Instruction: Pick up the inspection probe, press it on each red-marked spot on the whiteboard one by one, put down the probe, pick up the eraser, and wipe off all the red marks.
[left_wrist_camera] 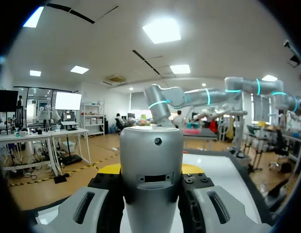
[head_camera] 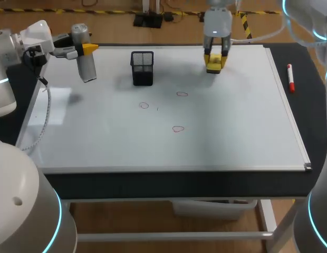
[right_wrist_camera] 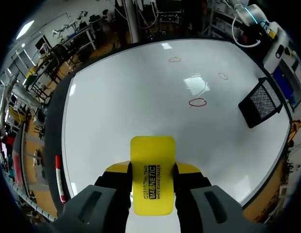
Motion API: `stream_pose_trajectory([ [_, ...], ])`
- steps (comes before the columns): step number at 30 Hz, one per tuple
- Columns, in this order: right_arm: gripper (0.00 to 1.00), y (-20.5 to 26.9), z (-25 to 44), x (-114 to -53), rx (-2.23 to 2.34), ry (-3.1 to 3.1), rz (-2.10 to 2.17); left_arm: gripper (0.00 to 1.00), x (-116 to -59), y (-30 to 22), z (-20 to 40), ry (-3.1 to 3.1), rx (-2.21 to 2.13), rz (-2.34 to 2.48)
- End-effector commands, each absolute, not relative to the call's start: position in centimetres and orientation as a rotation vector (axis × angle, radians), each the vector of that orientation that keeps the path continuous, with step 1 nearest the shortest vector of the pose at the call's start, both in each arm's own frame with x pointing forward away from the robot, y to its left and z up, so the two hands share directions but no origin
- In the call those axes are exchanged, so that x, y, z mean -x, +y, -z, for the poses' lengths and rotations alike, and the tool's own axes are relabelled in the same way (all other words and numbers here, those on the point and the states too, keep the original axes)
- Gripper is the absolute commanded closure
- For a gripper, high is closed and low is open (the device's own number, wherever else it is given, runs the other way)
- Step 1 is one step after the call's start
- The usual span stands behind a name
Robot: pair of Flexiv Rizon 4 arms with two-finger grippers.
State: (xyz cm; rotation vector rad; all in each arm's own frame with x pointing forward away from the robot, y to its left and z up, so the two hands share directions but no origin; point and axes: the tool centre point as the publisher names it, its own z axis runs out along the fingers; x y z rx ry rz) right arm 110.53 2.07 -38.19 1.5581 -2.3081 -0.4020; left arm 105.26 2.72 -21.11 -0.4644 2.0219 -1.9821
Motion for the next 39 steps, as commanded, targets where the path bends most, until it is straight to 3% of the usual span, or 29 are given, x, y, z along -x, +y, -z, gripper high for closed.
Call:
stream_pose_trajectory([
  [1, 1.00, 0.0, 36.1, -106.2, -1.647, -2.494, 0.083, 1.00, -105.2, 2.7, 21.1, 2.021, 0.463, 1.982],
  [39, 1.00, -3.5, 35.6, -100.0, -1.293, -2.641, -0.174, 1.00, -105.2, 2.7, 21.1, 2.021, 0.463, 1.982],
])
